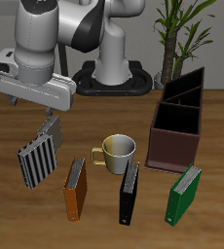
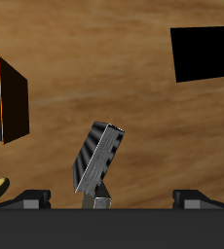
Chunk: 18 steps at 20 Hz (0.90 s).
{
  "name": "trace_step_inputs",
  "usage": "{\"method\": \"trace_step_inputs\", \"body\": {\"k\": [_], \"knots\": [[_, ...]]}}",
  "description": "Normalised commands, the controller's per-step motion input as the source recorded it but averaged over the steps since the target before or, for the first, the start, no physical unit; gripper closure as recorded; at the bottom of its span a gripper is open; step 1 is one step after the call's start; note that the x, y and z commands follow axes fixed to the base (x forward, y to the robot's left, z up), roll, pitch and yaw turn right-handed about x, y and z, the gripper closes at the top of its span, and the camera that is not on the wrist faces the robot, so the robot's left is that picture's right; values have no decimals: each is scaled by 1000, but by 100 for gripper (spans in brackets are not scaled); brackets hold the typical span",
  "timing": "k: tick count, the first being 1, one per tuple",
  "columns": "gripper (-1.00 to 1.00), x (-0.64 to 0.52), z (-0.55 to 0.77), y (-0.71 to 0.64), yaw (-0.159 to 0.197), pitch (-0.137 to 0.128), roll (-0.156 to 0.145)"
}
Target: Place the striped book into the left desk caddy's left compartment
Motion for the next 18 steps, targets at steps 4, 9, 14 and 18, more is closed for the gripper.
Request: {"method": "trace_step_inputs", "body": {"k": [4,9,14,18], "knots": [[-100,82,-322,-27,-33,-47,38],[-100,59,-354,-51,-26,-25,-1],[-100,94,-641,-183,-51,-8,-1],[-100,71,-702,-177,-55,35,-27]]}}
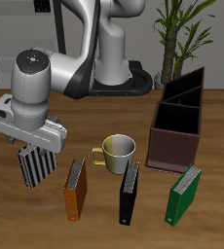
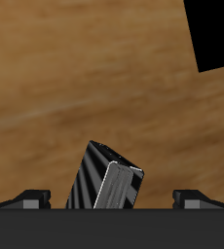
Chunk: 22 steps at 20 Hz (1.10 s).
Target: Place the striped book into the left desk caddy's left compartment
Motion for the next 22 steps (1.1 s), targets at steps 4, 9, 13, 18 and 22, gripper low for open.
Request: {"method": "trace_step_inputs", "body": {"k": [4,9,13,18,22], "knots": [[-100,24,-676,36,-56,61,31],[100,-6,-459,-105,-77,57,-40],[100,-59,115,46,-7,-39,31],[100,-81,578,-25,-52,-87,-39],[100,-100,477,35,-23,-64,-28]]}}
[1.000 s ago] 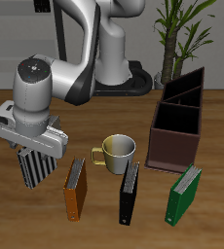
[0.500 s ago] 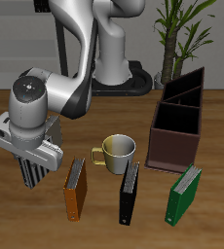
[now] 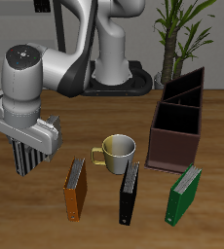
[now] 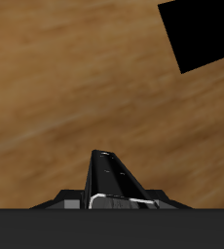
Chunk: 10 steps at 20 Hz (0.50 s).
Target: Place the striped book into the left desk caddy's left compartment
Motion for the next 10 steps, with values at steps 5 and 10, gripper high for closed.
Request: {"method": "trace_step_inputs", "body": {"k": [5,10], "knots": [[100,-364,877,227,0,-146,9],[100,-444,653,416,14,-103,44]]}}
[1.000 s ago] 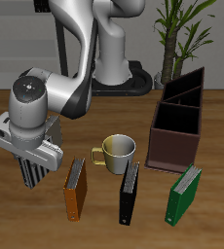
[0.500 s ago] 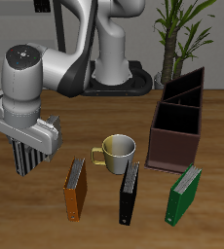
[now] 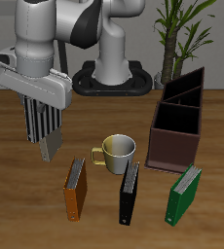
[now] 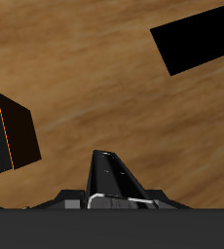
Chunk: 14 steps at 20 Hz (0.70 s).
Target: Place the striped book into the left desk caddy's left compartment
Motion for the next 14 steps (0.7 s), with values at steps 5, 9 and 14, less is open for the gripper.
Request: {"method": "trace_step_inputs", "body": {"k": [5,9,14], "knots": [[100,-560,478,511,-2,-75,57],[100,-652,434,468,4,-51,44],[100,-478,234,333,17,-33,51]]}}
